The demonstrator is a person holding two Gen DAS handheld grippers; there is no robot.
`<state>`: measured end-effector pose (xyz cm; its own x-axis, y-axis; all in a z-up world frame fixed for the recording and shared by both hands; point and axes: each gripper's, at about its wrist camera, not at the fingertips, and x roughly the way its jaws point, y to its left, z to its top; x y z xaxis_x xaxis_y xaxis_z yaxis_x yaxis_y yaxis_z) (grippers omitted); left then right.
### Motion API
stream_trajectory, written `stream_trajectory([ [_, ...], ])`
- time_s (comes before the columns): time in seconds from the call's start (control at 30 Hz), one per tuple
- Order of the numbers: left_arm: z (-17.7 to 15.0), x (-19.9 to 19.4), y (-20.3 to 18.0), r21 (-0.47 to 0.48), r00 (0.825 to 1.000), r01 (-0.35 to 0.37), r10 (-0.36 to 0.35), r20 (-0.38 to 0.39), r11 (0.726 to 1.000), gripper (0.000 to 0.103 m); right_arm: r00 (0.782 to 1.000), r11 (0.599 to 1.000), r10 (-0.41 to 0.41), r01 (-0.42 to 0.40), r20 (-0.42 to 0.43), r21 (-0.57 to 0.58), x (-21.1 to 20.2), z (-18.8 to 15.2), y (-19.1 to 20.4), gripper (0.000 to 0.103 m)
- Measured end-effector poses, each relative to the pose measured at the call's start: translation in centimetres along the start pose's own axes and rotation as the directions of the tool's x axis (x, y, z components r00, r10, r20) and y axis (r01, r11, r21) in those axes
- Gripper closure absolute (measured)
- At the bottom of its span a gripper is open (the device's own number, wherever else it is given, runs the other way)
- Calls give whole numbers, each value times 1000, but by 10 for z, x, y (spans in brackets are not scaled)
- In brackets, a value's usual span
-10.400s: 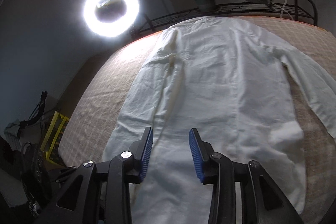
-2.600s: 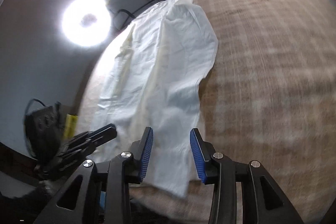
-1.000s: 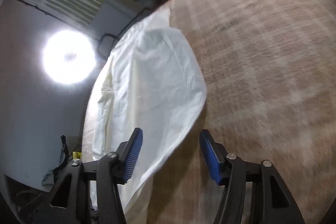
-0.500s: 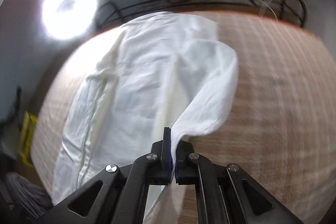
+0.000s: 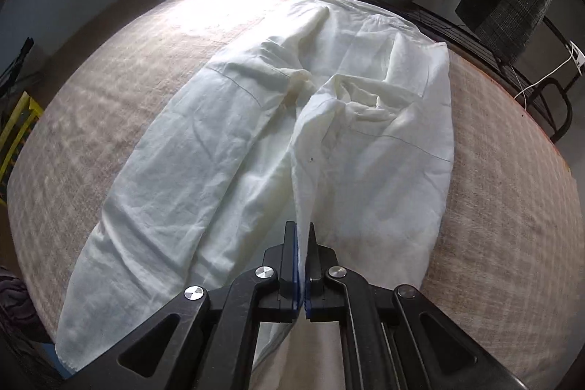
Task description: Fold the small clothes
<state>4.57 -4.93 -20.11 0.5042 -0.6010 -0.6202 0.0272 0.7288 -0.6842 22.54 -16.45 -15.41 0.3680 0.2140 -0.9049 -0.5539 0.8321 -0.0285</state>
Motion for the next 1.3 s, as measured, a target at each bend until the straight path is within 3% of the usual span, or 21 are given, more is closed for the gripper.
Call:
stream_trajectory([
  [0.03, -1, -2, 1, -2, 1000, 1, -1, 0, 1000, 99, 999, 999, 32, -32, -2, 10, -3, -1, -3, 97],
  [0.1, 0, -6, 2, 2, 1000, 2, -2, 1, 1000, 99, 988, 987, 152, -154, 35, 46, -21, -9, -13, 70],
  [0.2, -3, -9, 1, 11, 1000, 6, -6, 2, 1000, 99, 957, 953, 256, -273, 138, 128, -62, -35, -39, 68],
  [0.3, -7, -11, 0, 31, 1000, -3, 3, -2, 1000, 99, 950, 925, 245, -289, 193, 247, -89, -77, -69, 65],
  [0.4, 0, -21, 1, 39, 1000, -5, 6, -11, 999, 99, 953, 883, 237, -292, 189, 366, -95, -128, -90, 64],
  [0.47, -1, -28, 2, 41, 1000, -18, 18, -13, 999, 99, 944, 846, 280, -328, 173, 421, -90, -158, -95, 64],
  [0.53, -3, -34, 3, 57, 999, -31, 32, -16, 998, 99, 922, 803, 342, -386, 179, 454, -85, -181, -95, 64],
  [0.6, -4, -37, 3, 71, 999, -49, 51, -18, 996, 99, 887, 748, 412, -459, 207, 480, -82, -197, -91, 64],
  [0.63, -4, -38, 3, 78, 998, -59, 60, -17, 995, 99, 882, 741, 422, -469, 210, 480, -79, -199, -88, 64],
  [0.67, -4, -41, 3, 85, 997, -71, 73, -12, 994, 99, 885, 748, 419, -463, 202, 475, -76, -200, -83, 65],
  [0.77, -3, -51, 3, 103, 996, -92, 92, 6, 990, 99, 896, 782, 416, -440, 156, 442, -69, -197, -68, 90],
  [0.87, 2, -67, 6, 130, 989, -148, 142, 50, 980, 99, 928, 830, 358, -368, 105, 420, -64, -200, -58, 95],
  [0.97, 10, -83, 15, 146, 973, -222, 210, 92, 964, 99, 934, 841, 347, -351, 87, 412, -63, -206, -57, 95],
  [1.03, 16, -91, 25, 137, 959, -275, 261, 111, 952, 98, 937, 851, 340, -342, 79, 398, -68, -210, -56, 95],
  [1.07, 20, -93, 34, 120, 952, -298, 286, 110, 947, 94, 935, 854, 346, -349, 79, 386, -71, -210, -56, 90],
  [1.13, 25, -97, 53, 68, 950, -307, 301, 86, 949, 75, 923, 843, 372, -381, 100, 379, -77, -213, -59, 78],
  [1.17, 25, -98, 59, 46, 952, -302, 298, 72, 952, 68, 917, 833, 378, -397, 127, 385, -81, -214, -63, 65],
  [1.3, 27, -90, 81, -15, 959, -284, 284, -4, 959, 67, 886, 779, 417, -463, 201, 423, -90, -215, -78, 61],
])
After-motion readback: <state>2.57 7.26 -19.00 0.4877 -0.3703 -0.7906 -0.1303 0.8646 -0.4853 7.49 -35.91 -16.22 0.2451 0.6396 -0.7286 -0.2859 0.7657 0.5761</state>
